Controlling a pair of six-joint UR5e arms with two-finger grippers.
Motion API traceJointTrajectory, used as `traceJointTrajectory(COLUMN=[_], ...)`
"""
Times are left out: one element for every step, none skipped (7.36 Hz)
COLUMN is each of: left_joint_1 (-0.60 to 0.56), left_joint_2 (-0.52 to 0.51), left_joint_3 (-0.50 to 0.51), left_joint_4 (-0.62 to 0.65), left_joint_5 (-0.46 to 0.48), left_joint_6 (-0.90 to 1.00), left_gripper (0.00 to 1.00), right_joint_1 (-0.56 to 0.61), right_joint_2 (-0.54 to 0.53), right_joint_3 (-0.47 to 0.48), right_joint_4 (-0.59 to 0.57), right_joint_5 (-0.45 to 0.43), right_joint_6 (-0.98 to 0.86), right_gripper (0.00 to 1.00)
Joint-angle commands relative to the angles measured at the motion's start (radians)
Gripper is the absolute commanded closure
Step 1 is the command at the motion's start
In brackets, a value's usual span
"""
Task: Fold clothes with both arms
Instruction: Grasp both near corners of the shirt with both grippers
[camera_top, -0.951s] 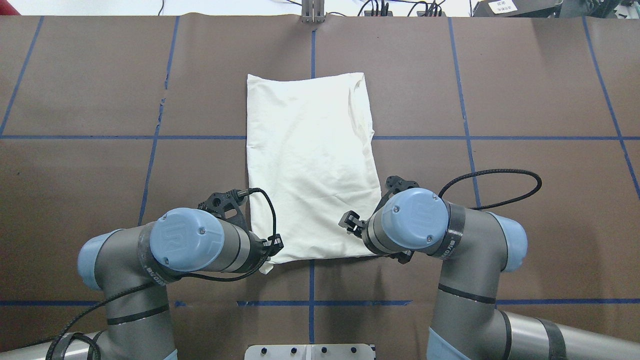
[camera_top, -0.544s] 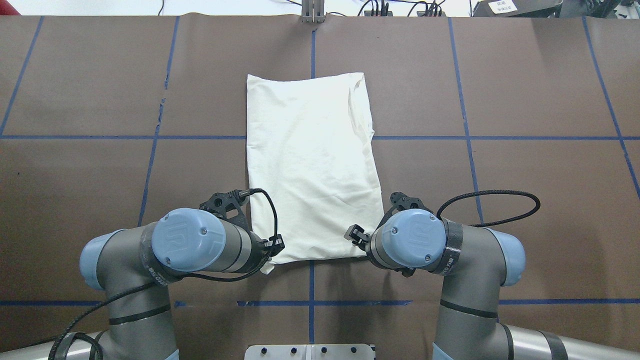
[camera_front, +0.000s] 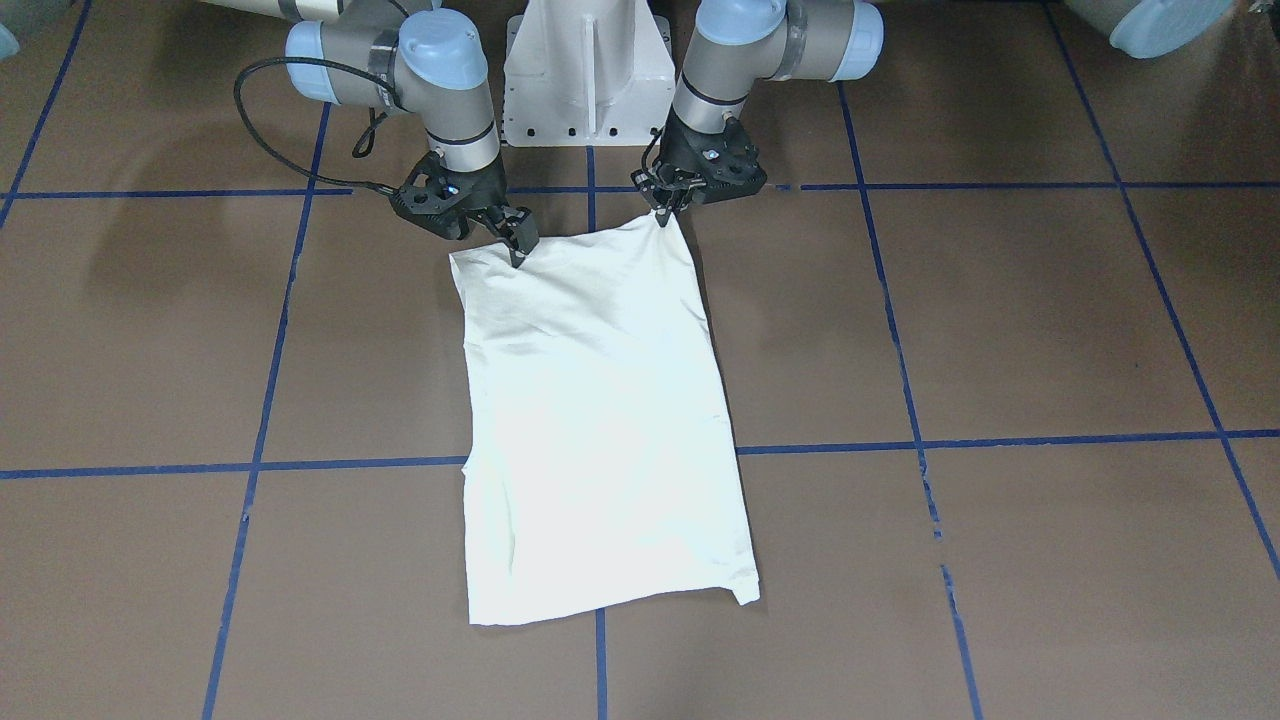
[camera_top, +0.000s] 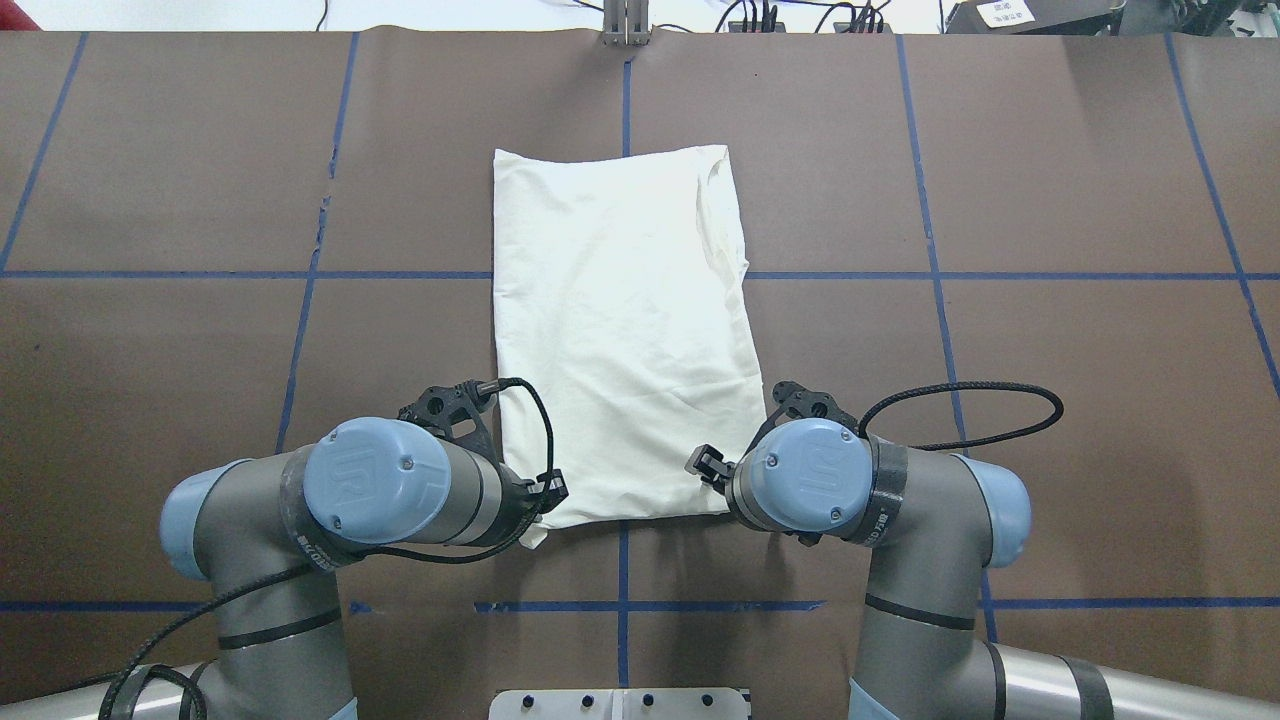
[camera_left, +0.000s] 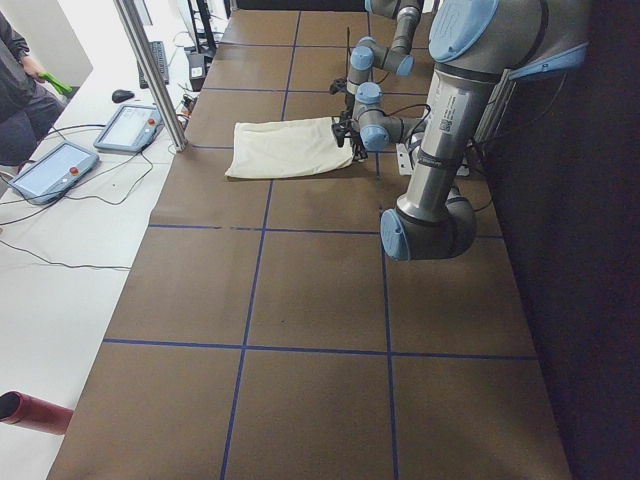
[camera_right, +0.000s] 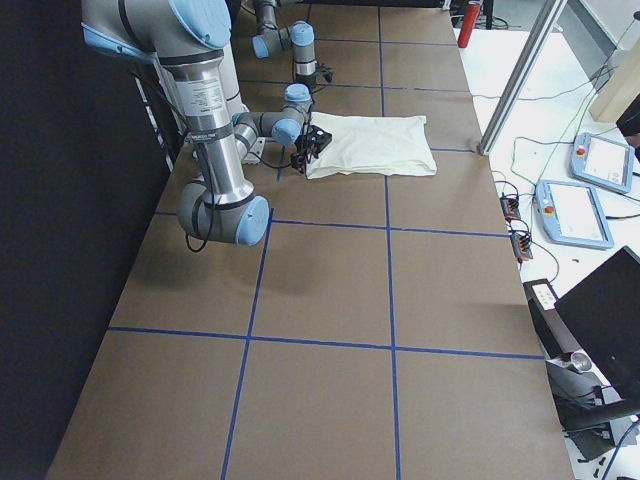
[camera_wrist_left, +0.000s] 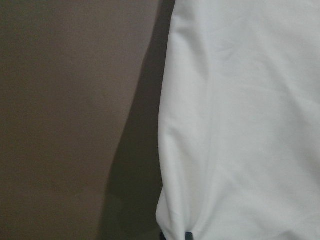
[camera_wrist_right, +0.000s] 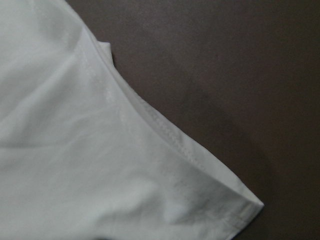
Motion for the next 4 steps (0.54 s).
traceJointTrajectory(left_joint_1=[0.002,0.002,0.002,0.002], left_joint_2=[0.001,0.001,0.001,0.001], left_joint_3=[0.0,0.002,0.002,0.002], left_joint_4=[0.0,0.0,-0.002,0.0], left_joint_5=[0.0,0.0,0.001,0.001], left_joint_6=[0.0,0.0,0.0,0.0], left_gripper=[1.0,1.0,1.0,1.0], right_joint_1=[0.008,0.008,0.006,0.008], right_joint_2=[0.024,0.025,0.027,0.027], right_joint_3=[-0.028,-0.032,-0.034,-0.039], right_joint_4=[0.0,-0.001,-0.001,-0.001], right_joint_5=[-0.001,0.0,0.0,0.002], right_joint_6=[-0.01,-0.01,-0.01,-0.01], right_gripper=[0.0,0.0,0.0,0.01])
